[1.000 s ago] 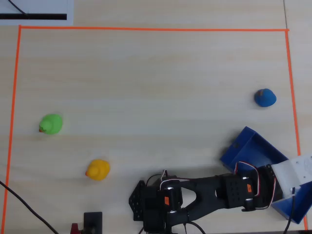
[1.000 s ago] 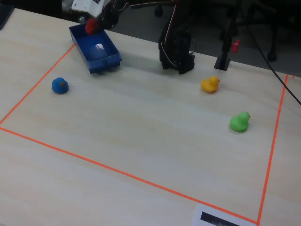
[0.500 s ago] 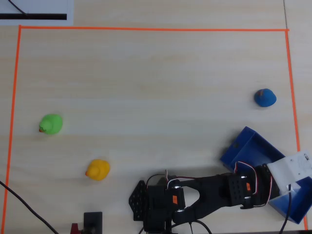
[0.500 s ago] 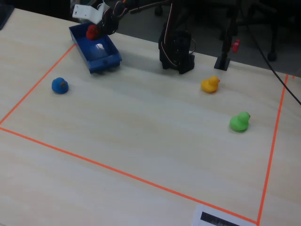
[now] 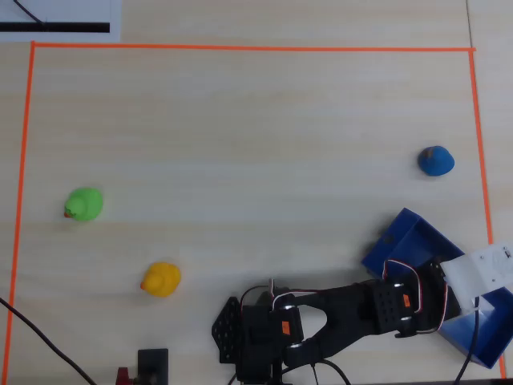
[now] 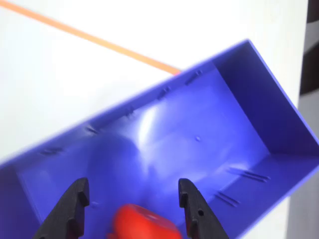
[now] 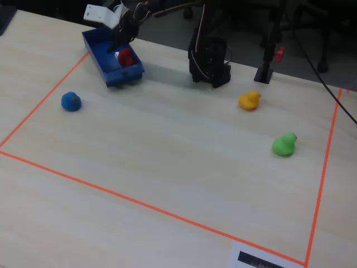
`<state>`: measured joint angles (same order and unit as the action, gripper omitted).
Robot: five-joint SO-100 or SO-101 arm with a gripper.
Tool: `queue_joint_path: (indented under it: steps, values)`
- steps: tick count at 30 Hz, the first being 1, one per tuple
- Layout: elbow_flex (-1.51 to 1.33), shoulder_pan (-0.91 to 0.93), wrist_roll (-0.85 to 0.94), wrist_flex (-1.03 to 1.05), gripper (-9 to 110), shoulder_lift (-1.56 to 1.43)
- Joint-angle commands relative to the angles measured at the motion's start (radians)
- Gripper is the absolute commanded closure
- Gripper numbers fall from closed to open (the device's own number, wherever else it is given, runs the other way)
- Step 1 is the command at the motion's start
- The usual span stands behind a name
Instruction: Grasp red duck and put it into box.
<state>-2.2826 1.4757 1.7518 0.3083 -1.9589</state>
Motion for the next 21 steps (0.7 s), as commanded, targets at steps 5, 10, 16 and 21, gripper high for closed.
queue_joint_path:
  steps: [5, 10, 16, 21]
  values:
    - [0.14, -0.353, -0.267, 0.202, 83, -0.258]
    - [0.061, -0.739, -0.216, 0.459, 94, -0.474]
    - [-0.137, -1.213, -0.146, 0.845, 101, -0.746]
    - [-0.431, -1.428, -0.146, 0.922, 101, -0.971]
